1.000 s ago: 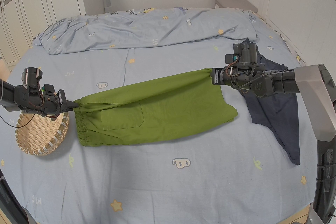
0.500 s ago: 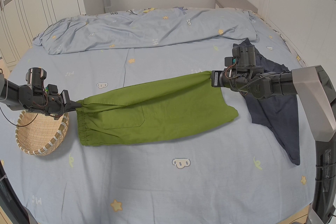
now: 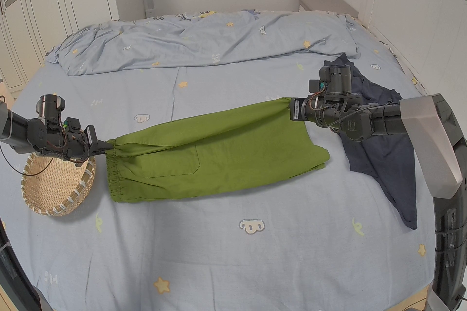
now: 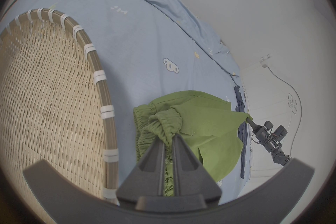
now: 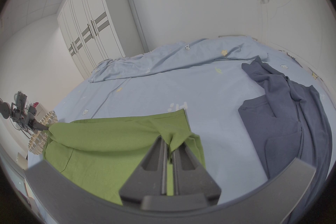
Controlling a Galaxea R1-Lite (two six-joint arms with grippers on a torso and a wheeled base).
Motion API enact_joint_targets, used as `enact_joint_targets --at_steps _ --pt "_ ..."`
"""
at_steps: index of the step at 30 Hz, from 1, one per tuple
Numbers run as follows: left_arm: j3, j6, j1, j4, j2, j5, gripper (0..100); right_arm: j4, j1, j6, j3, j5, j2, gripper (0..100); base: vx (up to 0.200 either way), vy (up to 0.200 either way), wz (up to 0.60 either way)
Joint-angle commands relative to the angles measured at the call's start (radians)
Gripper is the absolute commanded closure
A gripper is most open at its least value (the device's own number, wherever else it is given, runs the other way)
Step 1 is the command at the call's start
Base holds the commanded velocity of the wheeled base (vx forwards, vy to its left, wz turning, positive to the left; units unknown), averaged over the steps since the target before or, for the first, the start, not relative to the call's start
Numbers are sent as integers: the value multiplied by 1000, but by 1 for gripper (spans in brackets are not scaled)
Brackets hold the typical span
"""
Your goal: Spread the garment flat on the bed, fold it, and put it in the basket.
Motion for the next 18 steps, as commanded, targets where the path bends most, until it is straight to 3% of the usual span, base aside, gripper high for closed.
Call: enact_joint_targets --at_steps 1,2,3,5,6,18 --pt "-3 0 1 0 6 0 100 0 0 0 -1 1 6 100 0 0 0" --pt "-5 0 1 0 7 0 100 0 0 0 -1 1 7 100 0 0 0" --pt "-5 0 1 0 7 0 100 0 0 0 -1 1 7 0 0 0 0" --pt "-5 0 -7 0 14 0 100 4 0 -2 1 1 7 0 0 0 0" --pt "-6 1 -9 0 14 0 0 5 0 -2 1 1 7 0 0 0 0" --pt "-17 -28 -78 1 17 -2 0 0 -3 6 11 -1 16 0 0 0 0"
